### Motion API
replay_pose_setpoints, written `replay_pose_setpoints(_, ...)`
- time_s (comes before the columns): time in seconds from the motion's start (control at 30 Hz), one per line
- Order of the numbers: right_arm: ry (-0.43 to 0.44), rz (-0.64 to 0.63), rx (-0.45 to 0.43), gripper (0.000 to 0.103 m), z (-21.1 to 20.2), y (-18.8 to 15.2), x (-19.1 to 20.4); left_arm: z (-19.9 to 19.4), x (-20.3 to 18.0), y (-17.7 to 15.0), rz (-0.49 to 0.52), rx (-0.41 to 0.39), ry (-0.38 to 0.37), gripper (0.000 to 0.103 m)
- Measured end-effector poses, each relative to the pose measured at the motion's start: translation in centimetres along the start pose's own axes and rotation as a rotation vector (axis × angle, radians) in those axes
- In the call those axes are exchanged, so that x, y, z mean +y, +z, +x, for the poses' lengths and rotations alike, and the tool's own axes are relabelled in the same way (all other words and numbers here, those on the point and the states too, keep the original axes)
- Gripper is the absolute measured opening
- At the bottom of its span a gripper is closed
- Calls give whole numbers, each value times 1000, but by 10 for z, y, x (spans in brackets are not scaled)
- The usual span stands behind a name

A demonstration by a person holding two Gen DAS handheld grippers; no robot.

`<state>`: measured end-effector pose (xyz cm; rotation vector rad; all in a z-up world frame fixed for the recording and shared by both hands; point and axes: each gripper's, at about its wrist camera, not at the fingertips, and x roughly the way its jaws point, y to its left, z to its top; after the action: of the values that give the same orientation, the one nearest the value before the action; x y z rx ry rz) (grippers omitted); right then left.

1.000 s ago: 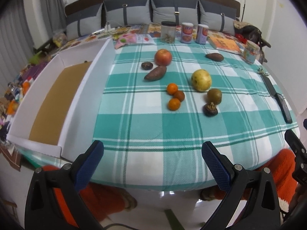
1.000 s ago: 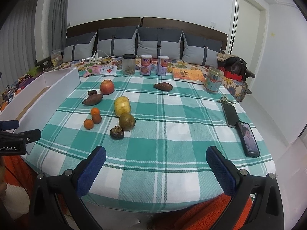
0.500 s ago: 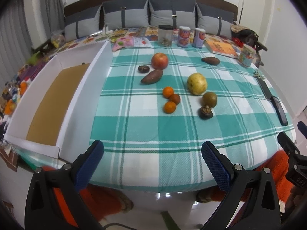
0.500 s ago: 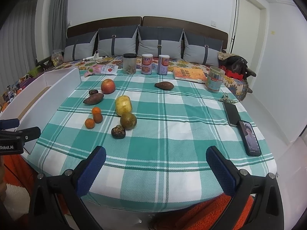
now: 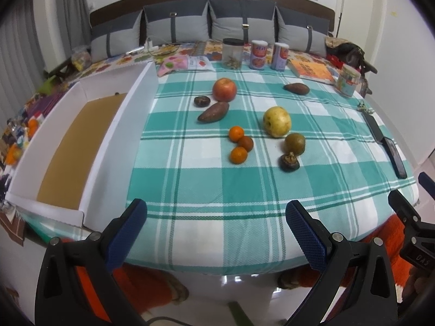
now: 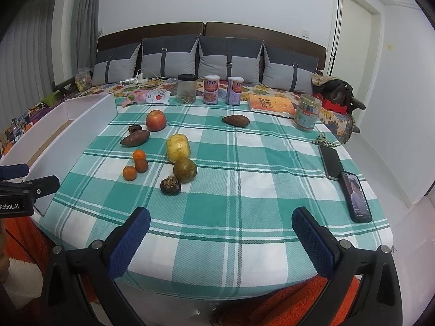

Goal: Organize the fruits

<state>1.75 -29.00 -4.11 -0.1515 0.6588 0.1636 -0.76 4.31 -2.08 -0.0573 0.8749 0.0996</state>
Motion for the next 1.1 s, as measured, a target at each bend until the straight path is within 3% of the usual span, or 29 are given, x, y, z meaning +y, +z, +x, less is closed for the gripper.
replay_pose_setpoints(0.47,-3,15,4,103,4,0,-1,4,8,-1,-34,16,-11,102)
replay_pose_setpoints(0.9,7,-5,26,103,18,-2,-1,53,4,2,-36,93,-59,102)
replay_pose_setpoints(1.0,38,-14,20,103,37,4,-5,65,2,3,-31,97,-61,102)
replay_pose_setpoints(1.1,54,-18,79,103,72,3,-7,87,1,4,-21,105,-38,102)
